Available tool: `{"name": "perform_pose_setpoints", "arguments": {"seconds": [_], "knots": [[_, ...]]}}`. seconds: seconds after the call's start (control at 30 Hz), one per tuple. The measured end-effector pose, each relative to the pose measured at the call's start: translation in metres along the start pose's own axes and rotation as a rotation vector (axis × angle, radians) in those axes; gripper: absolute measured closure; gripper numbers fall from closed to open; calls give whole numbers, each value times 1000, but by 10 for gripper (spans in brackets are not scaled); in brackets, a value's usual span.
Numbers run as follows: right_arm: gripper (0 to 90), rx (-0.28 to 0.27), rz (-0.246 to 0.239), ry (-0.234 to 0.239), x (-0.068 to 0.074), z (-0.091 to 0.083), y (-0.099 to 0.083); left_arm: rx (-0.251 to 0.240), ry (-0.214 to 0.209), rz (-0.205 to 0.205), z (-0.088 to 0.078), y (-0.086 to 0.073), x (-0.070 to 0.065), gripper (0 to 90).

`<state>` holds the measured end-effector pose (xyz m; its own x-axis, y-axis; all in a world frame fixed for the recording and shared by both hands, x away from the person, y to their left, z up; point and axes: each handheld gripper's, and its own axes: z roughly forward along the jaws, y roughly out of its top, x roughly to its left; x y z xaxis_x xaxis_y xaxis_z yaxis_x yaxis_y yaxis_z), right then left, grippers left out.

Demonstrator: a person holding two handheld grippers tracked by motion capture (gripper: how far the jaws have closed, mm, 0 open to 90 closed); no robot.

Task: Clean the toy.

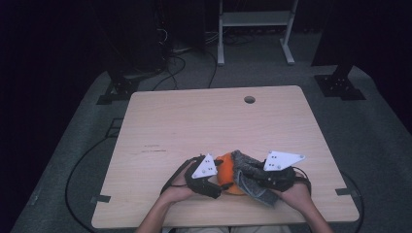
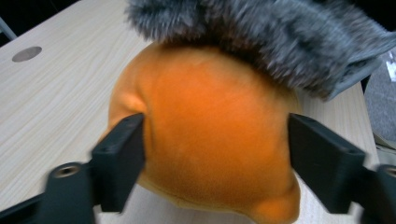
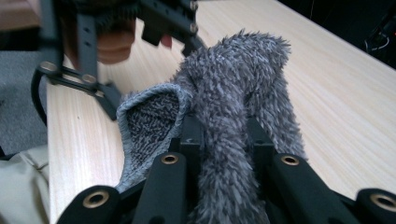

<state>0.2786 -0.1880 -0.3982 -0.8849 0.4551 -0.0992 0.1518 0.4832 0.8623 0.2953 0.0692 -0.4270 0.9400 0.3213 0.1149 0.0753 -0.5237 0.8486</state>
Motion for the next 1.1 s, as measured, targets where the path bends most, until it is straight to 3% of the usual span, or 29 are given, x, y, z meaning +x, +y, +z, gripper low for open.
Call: {"name": "perform_pose_setpoints", "arguments": {"seconds": [0.13,0.2,0.27,0.37,0.4,0.53,0.63,0.73,0.9,0.97,1.03,1.1], "knots": [[738,3,41,11,-7,0,-13,20,1,-83,2,-5,8,70],[738,7,51,0,-10,-5,-17,8,-20,-118,3,-6,9,88],[737,13,57,-8,-12,-8,-19,-11,-10,-93,3,-6,6,203],[736,17,46,-24,-11,-13,-13,-28,4,-72,1,-1,4,262],[737,12,36,-30,-10,-15,-10,-39,2,-60,1,0,2,273],[737,-27,-22,28,8,-15,18,-53,1,9,4,7,-8,279],[738,28,-71,27,16,-3,26,-32,18,66,5,9,-15,279],[740,23,-25,38,9,1,20,-27,18,69,5,5,-14,279],[740,25,22,-37,-8,-11,5,-37,11,54,5,4,-12,278],[739,19,45,-45,-13,-15,0,-47,11,52,6,5,-13,275],[739,10,44,-43,-10,-15,1,-48,7,59,7,6,-14,267],[739,-10,25,-8,-2,-13,8,-51,7,65,6,6,-14,266]]}}
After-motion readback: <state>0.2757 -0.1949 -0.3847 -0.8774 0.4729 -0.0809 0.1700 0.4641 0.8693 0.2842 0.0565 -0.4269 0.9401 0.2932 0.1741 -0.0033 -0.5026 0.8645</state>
